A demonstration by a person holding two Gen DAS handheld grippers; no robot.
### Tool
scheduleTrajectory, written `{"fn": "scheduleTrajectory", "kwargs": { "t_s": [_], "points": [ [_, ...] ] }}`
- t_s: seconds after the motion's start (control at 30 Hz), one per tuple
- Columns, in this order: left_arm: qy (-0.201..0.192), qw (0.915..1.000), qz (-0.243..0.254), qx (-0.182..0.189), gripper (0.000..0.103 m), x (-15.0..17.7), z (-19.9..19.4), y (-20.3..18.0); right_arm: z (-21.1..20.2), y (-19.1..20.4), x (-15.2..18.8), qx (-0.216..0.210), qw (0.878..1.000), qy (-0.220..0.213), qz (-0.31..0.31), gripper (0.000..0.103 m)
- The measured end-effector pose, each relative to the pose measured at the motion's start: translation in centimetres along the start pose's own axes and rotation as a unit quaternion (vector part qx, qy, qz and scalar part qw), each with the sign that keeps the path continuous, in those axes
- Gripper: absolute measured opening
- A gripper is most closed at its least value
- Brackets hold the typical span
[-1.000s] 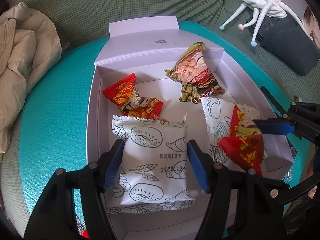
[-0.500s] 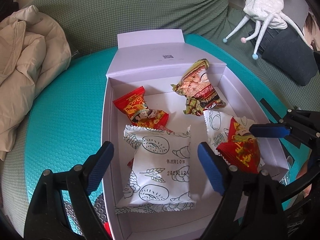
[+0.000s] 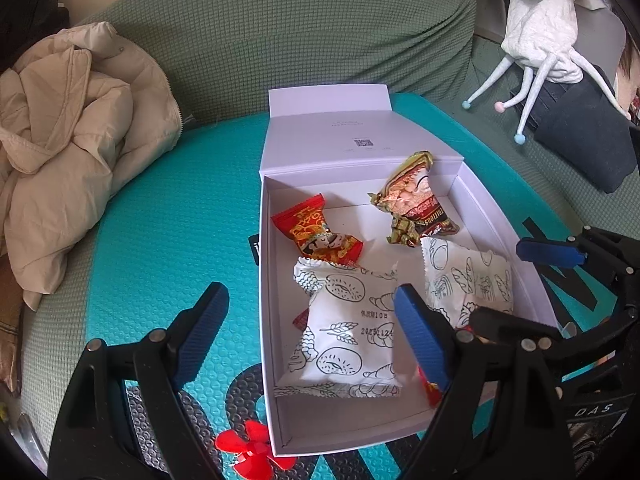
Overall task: Organize objects
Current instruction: 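Withdraw both open grippers up and away from the box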
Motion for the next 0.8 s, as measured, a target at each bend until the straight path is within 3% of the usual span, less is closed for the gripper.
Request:
{"fn": "scheduleTrajectory", "kwargs": {
  "t_s": [0.47, 0.8],
  "points": [
    [-0.019, 0.9992, -0.029, -0.017, 0.09, -1.3, -4.7, 0.7, -5.9, 0.7, -1.1, 0.02, 0.999, -0.042, 0.009, 0.08],
    [-0.053, 0.9984, -0.015, -0.017, 0.092, -2.6, -10.2, -0.5, -11.6, 2.4, -2.2, 0.021, 0.997, -0.08, -0.004, 0.083]
  ]
}}
Point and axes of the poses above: each gripper's, at about its wrist camera, not at the fingertips, and z roughly the way its jaws point, y to its left, x to its underside, the point moved 1 cm from there along z, roughly the way its jaws point, and after that the axes turned 12 degrees about -y, right-handed, at the moved point
